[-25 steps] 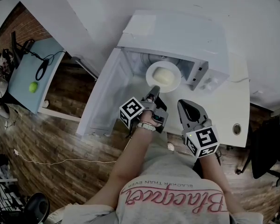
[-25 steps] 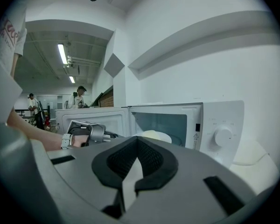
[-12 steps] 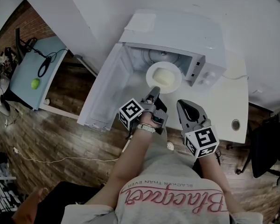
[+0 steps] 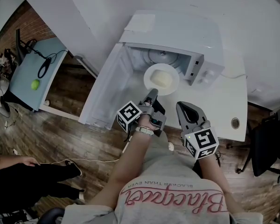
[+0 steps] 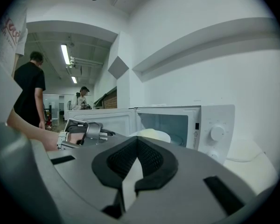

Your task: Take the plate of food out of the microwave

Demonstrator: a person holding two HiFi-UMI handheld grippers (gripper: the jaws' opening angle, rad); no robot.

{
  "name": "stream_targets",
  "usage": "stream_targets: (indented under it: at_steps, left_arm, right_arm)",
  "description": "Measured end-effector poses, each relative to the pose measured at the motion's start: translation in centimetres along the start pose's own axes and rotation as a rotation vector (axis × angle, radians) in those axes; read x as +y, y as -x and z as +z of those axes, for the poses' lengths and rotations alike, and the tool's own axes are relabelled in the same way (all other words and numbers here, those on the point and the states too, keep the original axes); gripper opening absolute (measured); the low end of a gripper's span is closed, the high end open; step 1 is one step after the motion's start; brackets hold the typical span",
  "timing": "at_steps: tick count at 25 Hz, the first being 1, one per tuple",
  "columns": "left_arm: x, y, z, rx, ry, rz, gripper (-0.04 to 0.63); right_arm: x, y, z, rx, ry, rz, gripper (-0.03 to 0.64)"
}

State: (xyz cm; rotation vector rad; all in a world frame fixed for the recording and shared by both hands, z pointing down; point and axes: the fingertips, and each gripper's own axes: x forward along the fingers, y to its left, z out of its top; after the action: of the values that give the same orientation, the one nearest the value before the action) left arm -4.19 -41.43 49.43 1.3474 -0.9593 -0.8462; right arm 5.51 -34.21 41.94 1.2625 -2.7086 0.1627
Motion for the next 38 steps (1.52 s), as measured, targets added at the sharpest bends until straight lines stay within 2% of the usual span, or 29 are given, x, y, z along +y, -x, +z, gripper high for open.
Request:
stream_targets:
  at_steps: [7, 24, 32, 38]
  left_arm:
    - [-0.9, 0.8, 0.2, 0.011, -0.004, -0.023, 0.018]
    - [-3.8, 4.5, 0.1, 0.081, -0.025, -0.054, 0.018]
    - [-5.4, 6.7, 0.8, 0.095, -0.028, -0.077, 0.018]
    - [-6.5, 8.0, 1.1, 0.098, -0.068, -0.091, 0.018]
  right_arm:
    - [0.8, 0.0, 0.4, -0.009, 0.009, -0.007, 0.011]
    - [2.8, 1.6, 2.6, -0.046, -0.004, -0.143, 0.011]
    - [4.5, 2.1, 4.3, -0.066, -0.002, -0.17, 0.011]
    - [5.3, 2.7, 4.9, -0.07, 0.002, -0.198, 0.011]
